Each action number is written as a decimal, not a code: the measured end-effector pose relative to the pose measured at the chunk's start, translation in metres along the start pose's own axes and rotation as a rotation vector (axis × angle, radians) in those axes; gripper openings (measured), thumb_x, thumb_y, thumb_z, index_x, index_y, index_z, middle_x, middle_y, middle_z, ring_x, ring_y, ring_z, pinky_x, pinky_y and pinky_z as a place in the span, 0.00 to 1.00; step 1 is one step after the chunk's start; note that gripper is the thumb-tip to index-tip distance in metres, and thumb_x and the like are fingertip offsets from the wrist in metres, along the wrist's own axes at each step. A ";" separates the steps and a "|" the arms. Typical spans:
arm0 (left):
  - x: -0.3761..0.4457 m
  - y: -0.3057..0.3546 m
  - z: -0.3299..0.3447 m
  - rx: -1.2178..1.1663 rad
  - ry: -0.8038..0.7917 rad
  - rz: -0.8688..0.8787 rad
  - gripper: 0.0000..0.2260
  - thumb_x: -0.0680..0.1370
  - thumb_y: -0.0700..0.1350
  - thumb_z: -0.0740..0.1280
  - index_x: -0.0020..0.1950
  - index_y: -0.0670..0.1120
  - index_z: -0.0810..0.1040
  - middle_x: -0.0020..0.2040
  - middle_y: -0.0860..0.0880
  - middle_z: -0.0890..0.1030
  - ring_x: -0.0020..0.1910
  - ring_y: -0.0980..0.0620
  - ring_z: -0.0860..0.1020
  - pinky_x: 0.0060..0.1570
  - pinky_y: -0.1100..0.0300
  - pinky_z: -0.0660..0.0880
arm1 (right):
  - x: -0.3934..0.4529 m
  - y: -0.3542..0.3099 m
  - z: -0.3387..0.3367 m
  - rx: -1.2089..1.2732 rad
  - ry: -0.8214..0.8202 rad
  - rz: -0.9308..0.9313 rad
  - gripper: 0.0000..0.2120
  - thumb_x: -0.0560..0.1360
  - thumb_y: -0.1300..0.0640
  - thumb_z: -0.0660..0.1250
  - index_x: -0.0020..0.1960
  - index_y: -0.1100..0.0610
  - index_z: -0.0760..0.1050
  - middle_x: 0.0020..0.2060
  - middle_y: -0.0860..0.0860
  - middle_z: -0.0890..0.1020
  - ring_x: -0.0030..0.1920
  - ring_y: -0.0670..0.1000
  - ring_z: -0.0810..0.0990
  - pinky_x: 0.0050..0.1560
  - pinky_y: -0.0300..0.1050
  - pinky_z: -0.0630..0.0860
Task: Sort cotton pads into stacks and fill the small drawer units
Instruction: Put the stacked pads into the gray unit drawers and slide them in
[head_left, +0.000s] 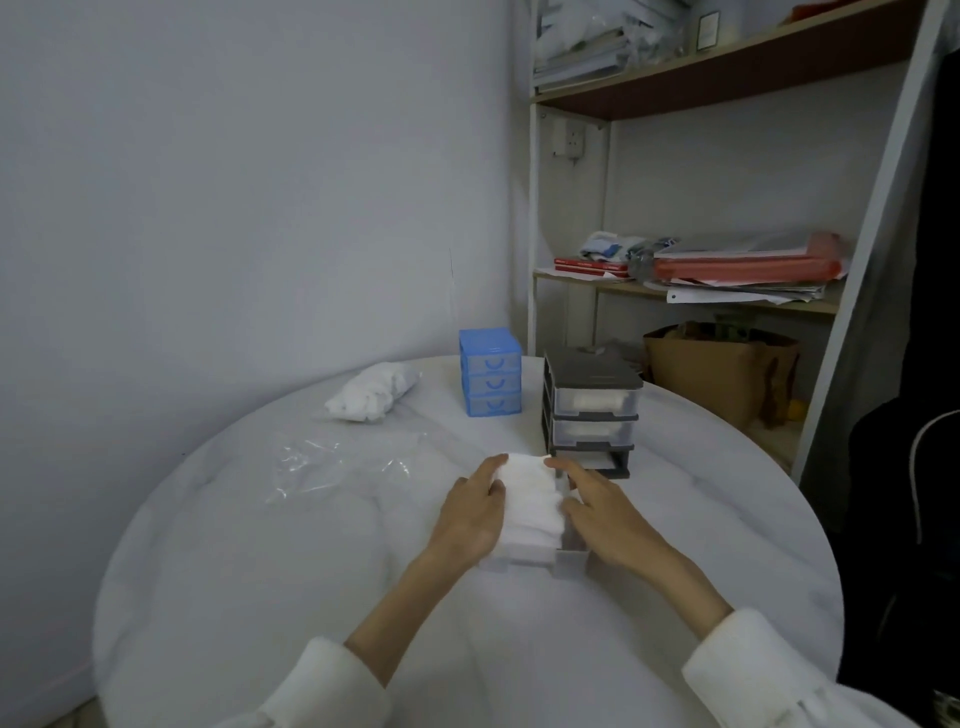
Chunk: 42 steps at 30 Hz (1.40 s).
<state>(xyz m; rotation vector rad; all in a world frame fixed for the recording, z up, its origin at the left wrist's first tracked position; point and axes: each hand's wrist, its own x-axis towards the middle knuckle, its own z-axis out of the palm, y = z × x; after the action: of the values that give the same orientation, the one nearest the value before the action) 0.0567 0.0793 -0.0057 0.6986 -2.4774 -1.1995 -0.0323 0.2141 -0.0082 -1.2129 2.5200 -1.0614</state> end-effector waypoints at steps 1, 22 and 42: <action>0.000 0.002 0.005 -0.020 -0.003 0.005 0.19 0.82 0.42 0.51 0.71 0.54 0.66 0.61 0.40 0.73 0.57 0.41 0.74 0.60 0.52 0.71 | -0.003 0.004 -0.002 -0.023 0.021 -0.004 0.20 0.82 0.59 0.50 0.73 0.48 0.58 0.71 0.52 0.62 0.70 0.53 0.62 0.68 0.46 0.60; 0.025 0.035 0.062 -0.039 0.008 0.160 0.18 0.78 0.37 0.60 0.67 0.48 0.72 0.56 0.46 0.68 0.50 0.52 0.71 0.56 0.64 0.72 | -0.001 0.053 -0.048 -0.280 -0.003 0.091 0.20 0.80 0.58 0.57 0.71 0.53 0.62 0.66 0.51 0.68 0.56 0.48 0.70 0.62 0.38 0.68; 0.080 0.005 0.057 -0.014 0.104 0.186 0.22 0.76 0.33 0.61 0.70 0.43 0.66 0.67 0.44 0.71 0.64 0.45 0.69 0.64 0.58 0.65 | 0.008 0.058 -0.046 -0.368 0.040 0.016 0.22 0.80 0.62 0.58 0.73 0.54 0.62 0.69 0.51 0.66 0.65 0.52 0.69 0.64 0.35 0.63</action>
<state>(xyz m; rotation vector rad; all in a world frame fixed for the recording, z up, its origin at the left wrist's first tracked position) -0.0382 0.0755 -0.0321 0.4998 -2.3865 -1.0831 -0.0929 0.2577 -0.0110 -1.2604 2.8373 -0.6390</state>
